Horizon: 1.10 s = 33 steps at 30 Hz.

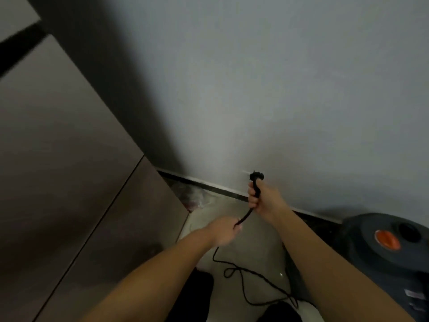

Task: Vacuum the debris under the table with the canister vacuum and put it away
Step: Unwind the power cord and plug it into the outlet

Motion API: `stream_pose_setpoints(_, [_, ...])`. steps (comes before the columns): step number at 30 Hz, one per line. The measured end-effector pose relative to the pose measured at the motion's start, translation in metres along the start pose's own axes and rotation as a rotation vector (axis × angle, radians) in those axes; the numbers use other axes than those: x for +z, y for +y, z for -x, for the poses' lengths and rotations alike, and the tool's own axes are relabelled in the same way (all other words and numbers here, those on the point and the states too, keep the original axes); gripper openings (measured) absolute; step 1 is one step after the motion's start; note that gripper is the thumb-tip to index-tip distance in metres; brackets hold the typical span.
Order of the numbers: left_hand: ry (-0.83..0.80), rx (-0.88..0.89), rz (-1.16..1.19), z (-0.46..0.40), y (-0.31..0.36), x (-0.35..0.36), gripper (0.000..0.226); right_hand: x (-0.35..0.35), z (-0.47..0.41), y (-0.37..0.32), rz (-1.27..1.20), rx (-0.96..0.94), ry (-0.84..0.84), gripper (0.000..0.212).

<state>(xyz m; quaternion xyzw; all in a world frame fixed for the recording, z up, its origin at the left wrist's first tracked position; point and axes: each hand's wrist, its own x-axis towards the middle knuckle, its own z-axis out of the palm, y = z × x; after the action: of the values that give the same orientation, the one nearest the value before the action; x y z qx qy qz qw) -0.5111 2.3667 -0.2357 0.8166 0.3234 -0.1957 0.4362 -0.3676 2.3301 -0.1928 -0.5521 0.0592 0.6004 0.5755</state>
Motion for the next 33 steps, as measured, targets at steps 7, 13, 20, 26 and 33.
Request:
stream_pose_setpoints(7, [-0.12,0.056,-0.096,-0.14,-0.11,0.045,0.027,-0.04,-0.145,0.081,0.034,-0.094,0.171,0.033])
stream_pose_setpoints(13, [-0.062,0.188,-0.136,-0.268,-0.184,0.103,0.03,-0.089,-0.28,0.139,0.158,-0.305,0.256,0.03])
stream_pose_setpoints(20, [0.069,0.408,-0.181,-0.375,-0.224,0.137,0.024,-0.124,-0.374,0.157,0.286,-0.54,0.245,0.031])
stream_pose_setpoints(26, [0.229,0.613,-0.307,-0.386,-0.222,0.091,0.022,-0.12,-0.382,0.136,0.202,-0.667,0.298,0.03])
stream_pose_setpoints(33, [1.153,0.736,-0.945,-0.417,-0.207,0.009,0.091,-0.119,-0.402,0.136,0.098,-0.651,0.24,0.031])
